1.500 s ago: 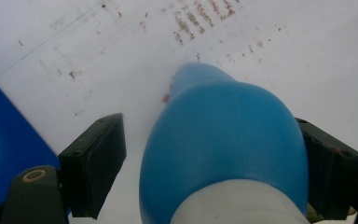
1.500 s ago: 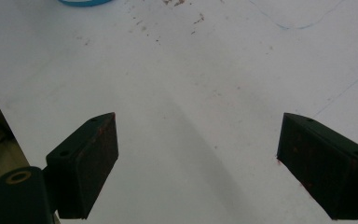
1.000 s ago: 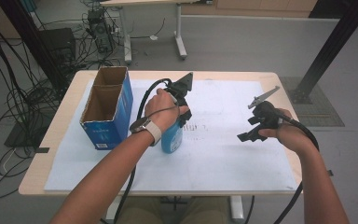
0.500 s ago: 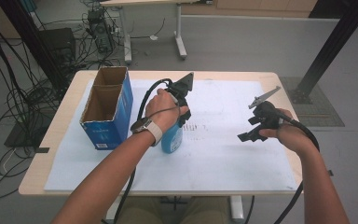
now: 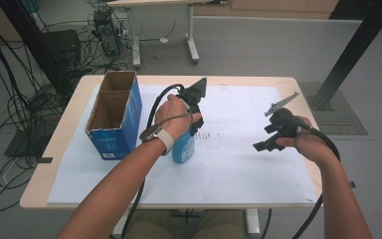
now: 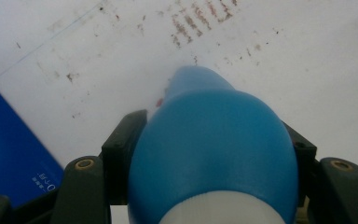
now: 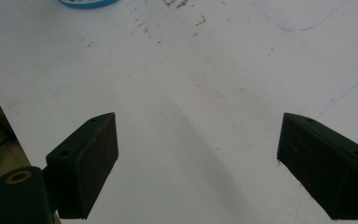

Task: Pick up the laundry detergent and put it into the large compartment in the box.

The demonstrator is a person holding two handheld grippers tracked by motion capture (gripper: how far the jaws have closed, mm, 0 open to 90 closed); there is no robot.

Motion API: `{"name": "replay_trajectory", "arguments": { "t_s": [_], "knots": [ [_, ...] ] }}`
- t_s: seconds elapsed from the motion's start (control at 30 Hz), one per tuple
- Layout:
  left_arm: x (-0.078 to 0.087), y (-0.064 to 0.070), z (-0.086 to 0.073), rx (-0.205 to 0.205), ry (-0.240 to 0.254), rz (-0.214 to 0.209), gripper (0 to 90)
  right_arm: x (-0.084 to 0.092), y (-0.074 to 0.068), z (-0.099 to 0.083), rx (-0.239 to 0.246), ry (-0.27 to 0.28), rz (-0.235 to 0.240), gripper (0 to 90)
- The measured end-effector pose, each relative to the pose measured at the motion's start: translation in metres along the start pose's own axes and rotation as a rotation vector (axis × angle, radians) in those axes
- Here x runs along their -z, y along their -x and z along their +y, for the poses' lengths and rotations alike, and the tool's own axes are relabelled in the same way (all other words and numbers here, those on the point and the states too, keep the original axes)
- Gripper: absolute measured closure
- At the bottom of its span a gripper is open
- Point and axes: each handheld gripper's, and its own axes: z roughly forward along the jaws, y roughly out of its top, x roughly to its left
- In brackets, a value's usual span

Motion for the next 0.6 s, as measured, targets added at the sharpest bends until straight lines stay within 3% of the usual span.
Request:
{"name": "replay_trajectory", "arguments": {
  "t_s": [0.6],
  "knots": [
    [0.0001, -0.0013, 0.0004, 0.002, -0.002, -0.004, 38.7, 0.0026, -0.0005, -0.0019, -0.001, 0.003, -0.005, 12.5]
  ]
}}
